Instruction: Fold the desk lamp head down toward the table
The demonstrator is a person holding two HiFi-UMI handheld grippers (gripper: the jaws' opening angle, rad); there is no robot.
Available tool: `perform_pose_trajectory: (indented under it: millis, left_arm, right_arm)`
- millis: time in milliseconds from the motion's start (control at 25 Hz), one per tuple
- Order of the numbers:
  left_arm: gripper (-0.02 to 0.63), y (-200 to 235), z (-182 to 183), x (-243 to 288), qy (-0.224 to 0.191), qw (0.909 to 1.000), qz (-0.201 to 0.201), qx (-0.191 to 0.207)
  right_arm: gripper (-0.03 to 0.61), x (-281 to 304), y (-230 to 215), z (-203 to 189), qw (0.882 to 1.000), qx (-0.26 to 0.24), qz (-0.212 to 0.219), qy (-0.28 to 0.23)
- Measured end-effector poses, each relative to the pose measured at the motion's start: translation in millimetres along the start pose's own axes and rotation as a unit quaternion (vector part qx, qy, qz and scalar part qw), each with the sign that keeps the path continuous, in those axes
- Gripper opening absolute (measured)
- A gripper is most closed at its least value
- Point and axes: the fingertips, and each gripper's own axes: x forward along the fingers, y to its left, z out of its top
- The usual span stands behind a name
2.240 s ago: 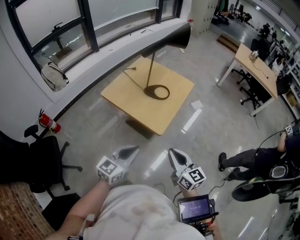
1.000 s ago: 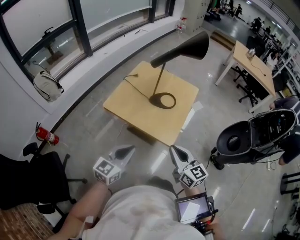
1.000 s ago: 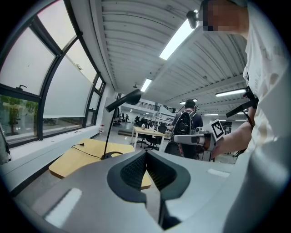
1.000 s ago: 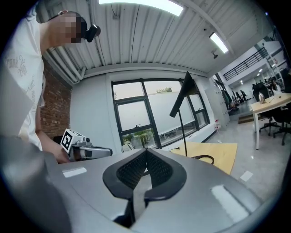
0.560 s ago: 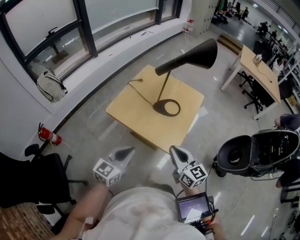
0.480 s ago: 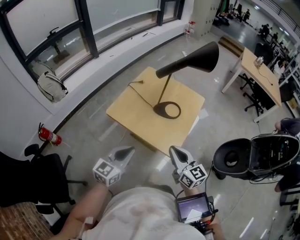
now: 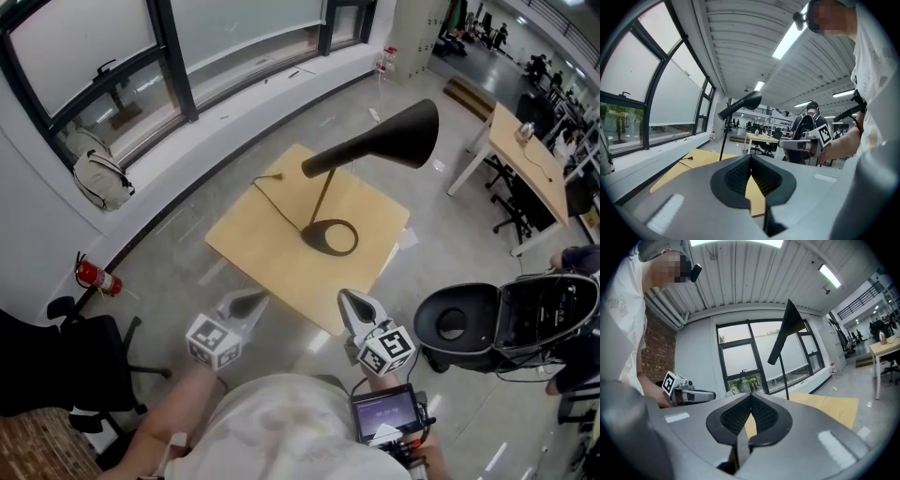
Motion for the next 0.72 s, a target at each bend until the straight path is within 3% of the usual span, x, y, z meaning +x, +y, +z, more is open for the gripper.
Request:
perform_pose_trajectory:
  millis: [720]
  left_arm:
    - [0.002, 6, 26, 74, -0.014, 0.9997, 0.020, 0.007]
  right_arm:
    - [0.012, 5, -65, 31, 1.000, -0.016, 0.012, -0.012]
